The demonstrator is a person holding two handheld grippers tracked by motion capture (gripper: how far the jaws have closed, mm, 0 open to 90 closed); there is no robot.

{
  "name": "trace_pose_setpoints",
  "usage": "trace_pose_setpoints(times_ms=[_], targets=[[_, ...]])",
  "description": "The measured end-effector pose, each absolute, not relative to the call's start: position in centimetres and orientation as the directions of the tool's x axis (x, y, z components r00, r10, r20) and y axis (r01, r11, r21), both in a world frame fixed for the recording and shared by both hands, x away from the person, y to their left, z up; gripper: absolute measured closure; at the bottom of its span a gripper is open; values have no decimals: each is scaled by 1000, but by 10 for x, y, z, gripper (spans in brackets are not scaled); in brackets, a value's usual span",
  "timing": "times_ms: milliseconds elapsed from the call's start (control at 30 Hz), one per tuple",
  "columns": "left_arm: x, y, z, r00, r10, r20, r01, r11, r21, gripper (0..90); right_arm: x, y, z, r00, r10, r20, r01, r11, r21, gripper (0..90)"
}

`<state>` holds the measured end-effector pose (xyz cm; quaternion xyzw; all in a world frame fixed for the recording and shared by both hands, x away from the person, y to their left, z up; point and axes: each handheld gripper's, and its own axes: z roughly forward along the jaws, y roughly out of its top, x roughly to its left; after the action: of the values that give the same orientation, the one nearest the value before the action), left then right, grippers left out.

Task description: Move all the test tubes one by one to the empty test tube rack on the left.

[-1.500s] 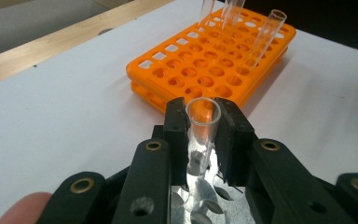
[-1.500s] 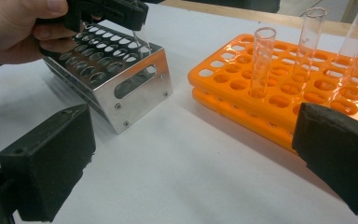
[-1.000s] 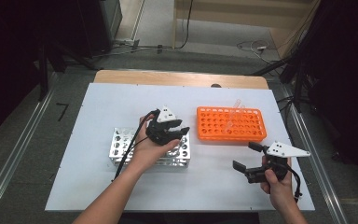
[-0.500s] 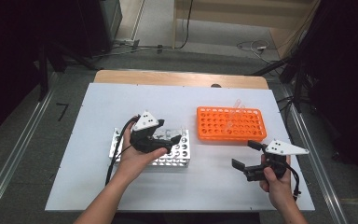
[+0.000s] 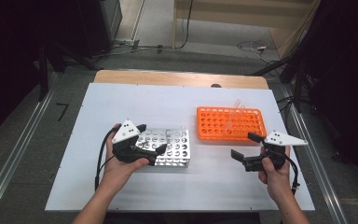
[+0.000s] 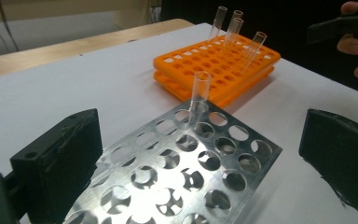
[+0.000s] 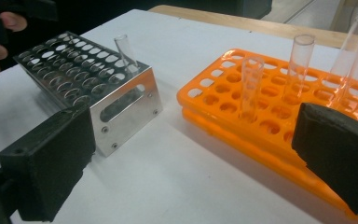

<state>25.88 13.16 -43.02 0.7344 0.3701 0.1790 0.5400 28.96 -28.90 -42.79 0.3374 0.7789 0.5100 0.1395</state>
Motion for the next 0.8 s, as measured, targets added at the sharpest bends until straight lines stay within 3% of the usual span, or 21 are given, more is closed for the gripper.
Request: trace_pose_setpoints(times_ms=[467,600,800], targets=[[258,157,-433,630,759,-165,362,-99,927,0,333,-274,-427,-705,696,135,418,254,872,46],[258,160,-435,624,762,-170,366,-93,926,0,346,-272,-432,-712,679,179,451,247,858,168],[258,158,-437,629,758,-173,369,-95,924,0,360,-272,-443,-678,708,198,495,241,835,267]])
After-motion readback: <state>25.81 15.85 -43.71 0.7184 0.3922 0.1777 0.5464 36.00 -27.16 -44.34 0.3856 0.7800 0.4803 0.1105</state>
